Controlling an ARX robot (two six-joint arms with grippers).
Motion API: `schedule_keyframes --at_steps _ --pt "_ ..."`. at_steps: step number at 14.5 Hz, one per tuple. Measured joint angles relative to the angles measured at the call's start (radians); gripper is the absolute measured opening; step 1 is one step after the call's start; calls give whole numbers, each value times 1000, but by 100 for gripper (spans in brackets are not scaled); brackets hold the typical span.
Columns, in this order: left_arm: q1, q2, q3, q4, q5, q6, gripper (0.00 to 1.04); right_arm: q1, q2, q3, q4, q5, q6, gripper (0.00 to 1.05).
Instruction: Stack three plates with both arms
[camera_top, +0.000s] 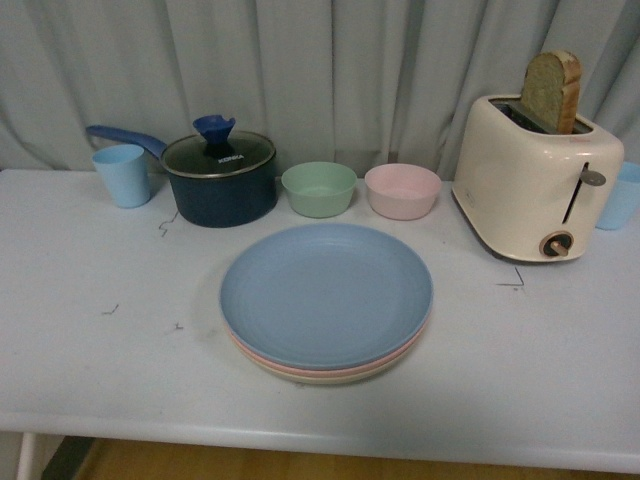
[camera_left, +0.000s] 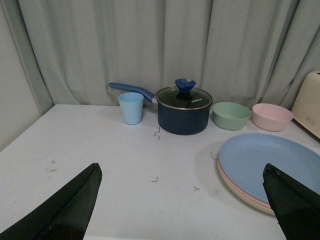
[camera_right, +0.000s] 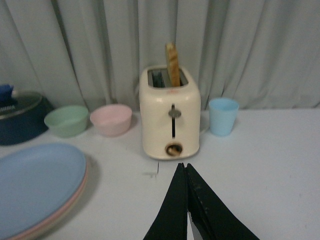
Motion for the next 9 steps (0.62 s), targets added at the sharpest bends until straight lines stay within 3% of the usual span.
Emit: schedule_keyframes --at_steps 9 --pt "0 0 0 0 0 0 98 0 -496 -40 -430 0 0 2"
